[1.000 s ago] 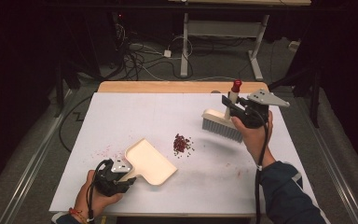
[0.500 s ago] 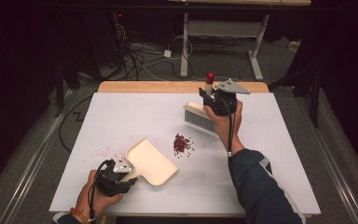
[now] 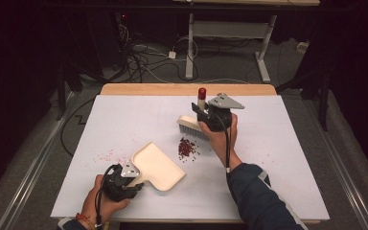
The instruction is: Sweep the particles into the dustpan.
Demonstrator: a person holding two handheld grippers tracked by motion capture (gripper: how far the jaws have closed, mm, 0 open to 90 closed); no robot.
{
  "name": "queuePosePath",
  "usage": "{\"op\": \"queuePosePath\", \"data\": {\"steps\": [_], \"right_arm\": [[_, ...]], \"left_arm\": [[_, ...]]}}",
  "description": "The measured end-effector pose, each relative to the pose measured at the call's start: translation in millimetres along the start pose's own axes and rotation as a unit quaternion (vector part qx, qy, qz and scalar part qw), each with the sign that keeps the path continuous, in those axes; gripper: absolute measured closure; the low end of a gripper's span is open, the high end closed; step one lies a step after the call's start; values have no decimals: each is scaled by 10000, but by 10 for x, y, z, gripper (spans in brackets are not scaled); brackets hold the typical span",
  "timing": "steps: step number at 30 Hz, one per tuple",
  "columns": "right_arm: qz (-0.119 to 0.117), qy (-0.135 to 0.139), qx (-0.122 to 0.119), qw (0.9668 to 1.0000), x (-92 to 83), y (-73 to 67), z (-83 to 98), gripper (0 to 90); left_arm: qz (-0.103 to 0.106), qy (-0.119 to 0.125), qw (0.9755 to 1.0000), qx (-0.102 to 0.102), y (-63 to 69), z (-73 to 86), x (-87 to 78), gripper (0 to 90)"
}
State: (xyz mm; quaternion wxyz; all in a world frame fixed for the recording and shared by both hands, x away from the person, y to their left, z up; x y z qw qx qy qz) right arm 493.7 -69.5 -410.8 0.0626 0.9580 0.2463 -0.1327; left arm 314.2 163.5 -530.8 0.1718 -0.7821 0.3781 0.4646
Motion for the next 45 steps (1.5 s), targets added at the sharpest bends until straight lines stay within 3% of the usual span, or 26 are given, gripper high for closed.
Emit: {"op": "queuePosePath", "data": {"steps": [2, 3, 8, 31, 45], "right_arm": [[-121, -65, -66, 9999, -36, -93, 17, 690], [-135, -85, -209, 9997, -70, -178, 32, 688], [-223, -133, -299, 9992, -134, -285, 70, 684], [-562, -203, -133, 9981, -348, -387, 169, 673], [-494, -181, -18, 9986, -481, -521, 208, 673]], "left_arm": [[-4, 6, 10000, -12, 10, -11, 3, 636], [2, 0, 10000, -5, 15, -16, 3, 636], [16, -14, 10000, -15, 40, -44, 16, 636], [16, -166, 9999, -27, 63, -119, 68, 637], [-59, -310, 9995, -102, 79, -229, 100, 636]]}}
Point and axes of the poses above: each handheld gripper's, and its own axes: x roughly forward along the jaws, z roughly out of its underside, y roughly to its right, the point moved 7 cm from there along x, roughly forward along the jaws, and after that the axes turned 7 degrees about z, right-handed, at the moved point
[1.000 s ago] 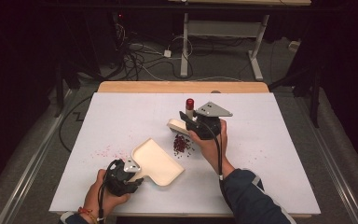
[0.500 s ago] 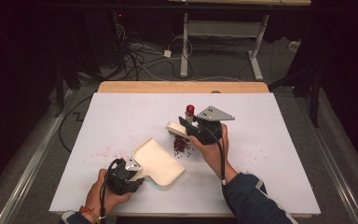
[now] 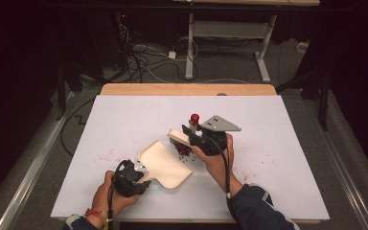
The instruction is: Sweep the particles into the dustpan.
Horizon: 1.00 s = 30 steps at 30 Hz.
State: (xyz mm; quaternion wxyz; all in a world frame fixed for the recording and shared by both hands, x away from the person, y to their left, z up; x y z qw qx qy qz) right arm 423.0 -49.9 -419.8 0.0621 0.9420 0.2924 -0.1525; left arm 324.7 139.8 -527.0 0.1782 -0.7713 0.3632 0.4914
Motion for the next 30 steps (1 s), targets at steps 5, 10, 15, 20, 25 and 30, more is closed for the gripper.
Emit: {"op": "queuePosePath", "data": {"steps": [5, 10, 15, 20, 25, 30], "right_arm": [[-83, -13, -4, 10000, -51, -102, 22, 671], [-115, 16, -116, 9999, -94, -192, 25, 674], [-130, 87, -228, 9996, -159, -305, 35, 677], [-320, 89, -314, 9990, -196, -429, 40, 678], [-428, 127, -418, 9981, -212, -476, 23, 683], [-569, 289, -616, 9961, -168, -459, -56, 693]], "left_arm": [[-48, -24, 10000, 37, 6, -15, 7, 635], [-66, -69, 9999, 56, 4, -19, 18, 634], [-103, -152, 9997, 150, -3, -38, 17, 632], [-50, -189, 9997, 155, -9, -33, 25, 631], [-20, -196, 9996, 184, -10, -28, 20, 630], [0, -243, 9994, 237, -27, 0, 1, 632]]}}
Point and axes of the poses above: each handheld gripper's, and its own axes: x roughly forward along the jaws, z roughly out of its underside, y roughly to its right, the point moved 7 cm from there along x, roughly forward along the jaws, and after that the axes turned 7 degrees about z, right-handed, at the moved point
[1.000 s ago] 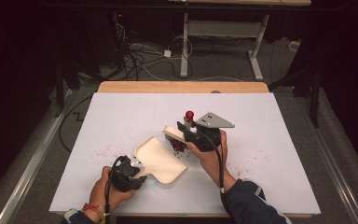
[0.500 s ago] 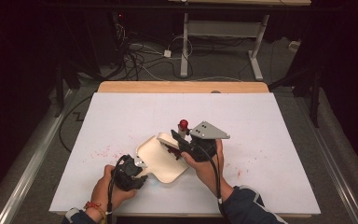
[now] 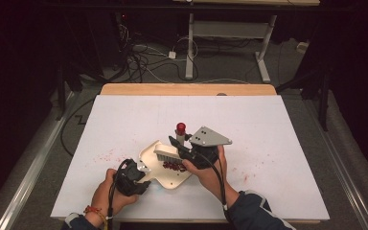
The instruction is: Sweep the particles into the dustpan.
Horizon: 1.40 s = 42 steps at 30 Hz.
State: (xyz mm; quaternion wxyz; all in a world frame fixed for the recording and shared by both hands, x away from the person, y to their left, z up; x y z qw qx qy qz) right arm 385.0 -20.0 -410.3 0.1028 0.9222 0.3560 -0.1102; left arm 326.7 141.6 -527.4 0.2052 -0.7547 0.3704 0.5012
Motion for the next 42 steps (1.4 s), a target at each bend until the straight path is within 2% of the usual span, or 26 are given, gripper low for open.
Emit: {"op": "queuePosePath", "data": {"steps": [2, 5, 7, 9, 10, 14, 18, 19, 20, 26, 28, 30, 33, 36, 42], "right_arm": [[-8, 16, -3, 10000, 15, 19, -10, 693], [86, 59, 43, 9999, 72, 145, -40, 694], [156, 101, 183, 9997, 74, 247, -66, 694], [194, 226, 375, 9989, -3, 389, -134, 694], [194, 226, 375, 9989, -3, 389, -134, 694], [222, 317, 496, 9980, -214, 557, -198, 693], [176, 212, 517, 9983, -476, 667, -185, 693], [168, 148, 456, 9987, -604, 701, -158, 694], [168, 148, 456, 9987, -604, 701, -158, 694], [181, -149, 407, 9989, -982, 820, 29, 693], [187, -256, 386, 9988, -1053, 830, 88, 693], [88, -398, 345, 9986, -1116, 807, 157, 694], [-159, -711, 184, 9972, -1117, 738, 245, 693], [-279, -814, 127, 9962, -1046, 675, 289, 694], [-105, -686, 181, 9974, -868, 697, 261, 694]], "left_arm": [[6, -26, 10000, 24, -5, 13, 0, 632], [9, -36, 10000, 67, -9, 32, -2, 632], [20, -29, 9999, 107, -15, 53, -12, 632], [29, -10, 9999, 124, -22, 75, -17, 633], [54, -10, 9999, 127, -24, 87, -21, 633], [47, -38, 9999, 156, -34, 119, -37, 633], [31, -70, 9998, 171, -26, 131, -45, 633], [31, -84, 9998, 182, -24, 134, -47, 633], [26, -94, 9998, 192, -21, 137, -48, 633], [22, -88, 9998, 174, -6, 155, -51, 632], [17, -80, 9998, 161, -6, 156, -49, 632], [11, -84, 9998, 165, -5, 155, -51, 632], [3, -95, 9998, 154, -4, 153, -50, 632], [3, -108, 9998, 155, -4, 151, -48, 632], [19, -118, 9998, 165, -14, 144, -49, 632]]}}
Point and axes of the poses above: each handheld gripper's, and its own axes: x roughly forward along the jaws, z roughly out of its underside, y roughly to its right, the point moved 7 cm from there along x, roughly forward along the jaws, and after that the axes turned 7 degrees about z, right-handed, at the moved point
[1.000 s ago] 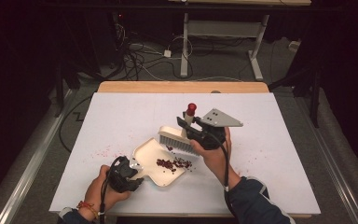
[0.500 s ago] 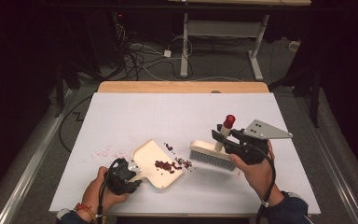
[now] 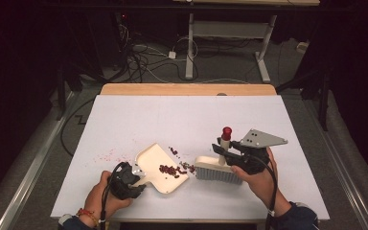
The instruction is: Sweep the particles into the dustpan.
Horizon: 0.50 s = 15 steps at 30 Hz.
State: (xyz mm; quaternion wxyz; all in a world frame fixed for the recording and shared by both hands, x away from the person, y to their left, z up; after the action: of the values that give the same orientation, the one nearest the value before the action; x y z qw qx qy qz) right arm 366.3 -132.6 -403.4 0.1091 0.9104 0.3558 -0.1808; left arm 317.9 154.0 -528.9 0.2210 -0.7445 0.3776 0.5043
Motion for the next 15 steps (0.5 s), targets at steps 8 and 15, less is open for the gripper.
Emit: {"op": "queuePosePath", "data": {"steps": [8, 15], "right_arm": [[-63, 208, -7, 9998, 145, -60, -122, 693], [113, 485, 24, 9988, 27, -43, -240, 693]], "left_arm": [[-23, -2, 10000, -4, 4, -1, -1, 632], [-25, 1, 10000, -16, 4, 0, 3, 632]]}}
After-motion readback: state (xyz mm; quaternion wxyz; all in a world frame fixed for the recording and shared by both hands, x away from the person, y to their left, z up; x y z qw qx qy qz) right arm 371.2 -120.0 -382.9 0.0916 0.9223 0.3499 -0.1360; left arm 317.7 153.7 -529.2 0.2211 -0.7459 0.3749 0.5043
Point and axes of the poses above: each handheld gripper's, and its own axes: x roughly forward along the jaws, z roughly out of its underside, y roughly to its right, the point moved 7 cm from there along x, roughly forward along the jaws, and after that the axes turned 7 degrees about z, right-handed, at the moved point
